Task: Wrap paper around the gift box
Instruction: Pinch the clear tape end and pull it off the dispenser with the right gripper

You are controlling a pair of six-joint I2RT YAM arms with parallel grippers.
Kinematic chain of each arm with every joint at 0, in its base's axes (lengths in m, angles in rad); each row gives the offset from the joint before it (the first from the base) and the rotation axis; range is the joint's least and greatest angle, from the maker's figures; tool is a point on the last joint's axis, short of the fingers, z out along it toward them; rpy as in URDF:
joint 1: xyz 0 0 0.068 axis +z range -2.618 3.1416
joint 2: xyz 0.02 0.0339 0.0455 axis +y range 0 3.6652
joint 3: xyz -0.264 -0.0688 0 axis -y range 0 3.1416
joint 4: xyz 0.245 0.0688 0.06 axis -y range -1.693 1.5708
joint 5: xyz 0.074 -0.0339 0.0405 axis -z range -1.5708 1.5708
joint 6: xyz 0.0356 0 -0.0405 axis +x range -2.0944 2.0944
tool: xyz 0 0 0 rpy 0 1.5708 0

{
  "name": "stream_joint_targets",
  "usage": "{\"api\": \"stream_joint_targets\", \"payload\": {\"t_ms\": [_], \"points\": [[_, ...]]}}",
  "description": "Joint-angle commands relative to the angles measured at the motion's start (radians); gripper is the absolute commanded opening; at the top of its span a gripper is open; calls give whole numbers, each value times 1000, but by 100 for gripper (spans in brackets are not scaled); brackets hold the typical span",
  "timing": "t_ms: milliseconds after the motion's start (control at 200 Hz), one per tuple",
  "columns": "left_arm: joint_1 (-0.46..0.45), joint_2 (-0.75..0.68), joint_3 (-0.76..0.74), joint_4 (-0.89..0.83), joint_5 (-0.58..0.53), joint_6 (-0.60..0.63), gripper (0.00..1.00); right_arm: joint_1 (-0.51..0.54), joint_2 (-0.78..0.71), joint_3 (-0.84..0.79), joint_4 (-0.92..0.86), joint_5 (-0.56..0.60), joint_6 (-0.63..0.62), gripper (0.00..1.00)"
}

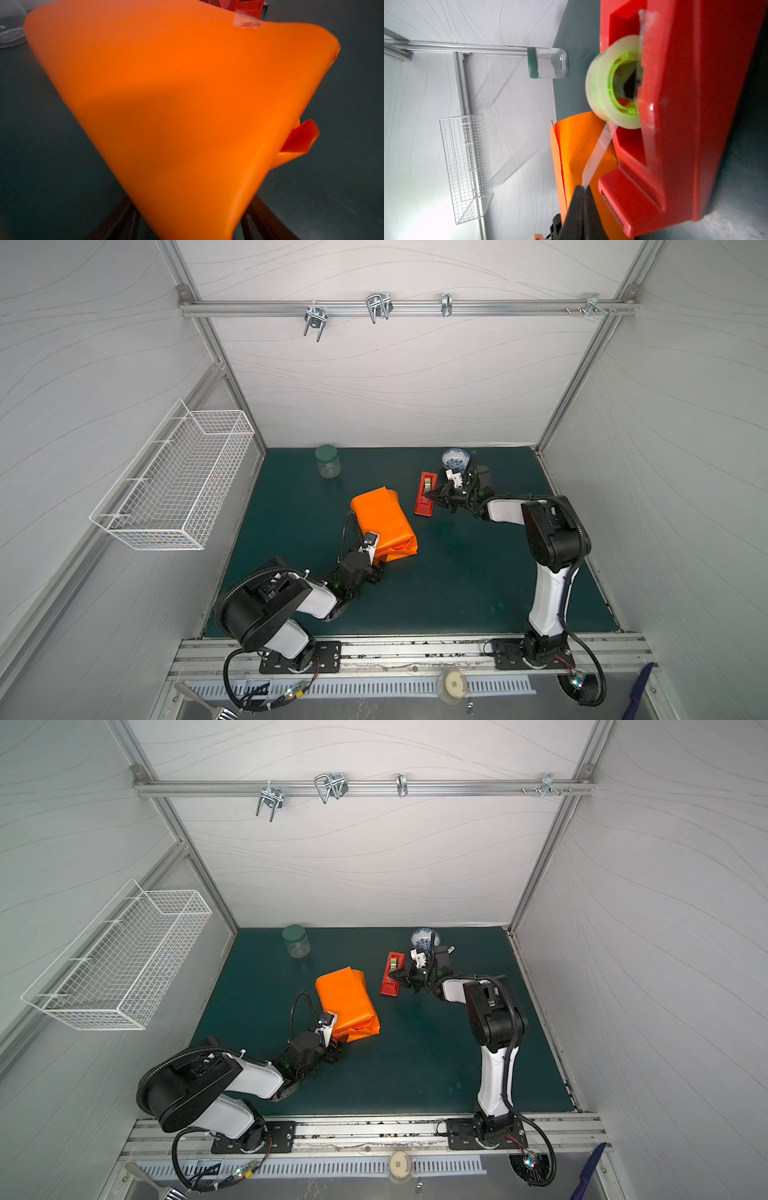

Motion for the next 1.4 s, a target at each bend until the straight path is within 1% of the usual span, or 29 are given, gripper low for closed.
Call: {"api": "stream_joint_targets", "payload": {"t_ms": [0, 330, 565, 1396], "points": [[6, 8, 11, 31, -4, -8, 72, 17, -49, -16, 29, -62, 27, 0], [6, 5, 9, 31, -6, -12, 72, 46, -83, -105, 51, -42, 28, 0], [6, 5, 10, 29, -9, -12, 72, 62, -80, -163, 67, -26, 17, 0], [6, 15, 12, 31, -7, -15, 72, 79, -41, -198, 60, 4, -12, 0]]}}
